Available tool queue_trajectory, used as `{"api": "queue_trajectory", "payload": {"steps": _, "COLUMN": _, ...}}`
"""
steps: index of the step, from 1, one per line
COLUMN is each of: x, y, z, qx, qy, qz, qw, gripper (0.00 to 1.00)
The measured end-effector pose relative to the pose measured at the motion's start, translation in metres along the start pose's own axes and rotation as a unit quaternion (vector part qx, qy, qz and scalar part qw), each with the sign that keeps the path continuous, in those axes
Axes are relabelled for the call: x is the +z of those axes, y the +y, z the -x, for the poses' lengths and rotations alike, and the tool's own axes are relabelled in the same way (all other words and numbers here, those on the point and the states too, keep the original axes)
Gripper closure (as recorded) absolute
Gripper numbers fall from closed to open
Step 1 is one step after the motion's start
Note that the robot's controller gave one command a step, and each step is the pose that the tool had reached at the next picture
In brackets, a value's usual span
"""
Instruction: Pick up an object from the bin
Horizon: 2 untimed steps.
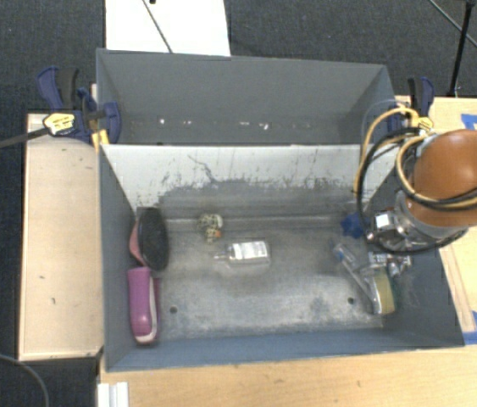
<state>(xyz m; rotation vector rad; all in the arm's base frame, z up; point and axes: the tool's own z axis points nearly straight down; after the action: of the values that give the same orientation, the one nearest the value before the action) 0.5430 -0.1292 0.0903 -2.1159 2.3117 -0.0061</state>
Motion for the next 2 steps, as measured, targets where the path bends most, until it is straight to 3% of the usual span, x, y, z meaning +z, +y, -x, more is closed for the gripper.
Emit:
{"api": "queue_trajectory", "payload": {"steps": 1, "x": -0.005, "y": 0.050, "z": 0.099, "qx": -0.011, "qy": -0.0030, "qz": -0.009, "qw": 0.9999, "gripper": 1.00}}
{"api": "queue_trajectory", "payload": {"steps": 2, "x": -0.052, "y": 0.069, "z": 0.116, "qx": -0.002, "qy": -0.0004, "qz": 0.000, "qw": 1.0000, "gripper": 1.00}}
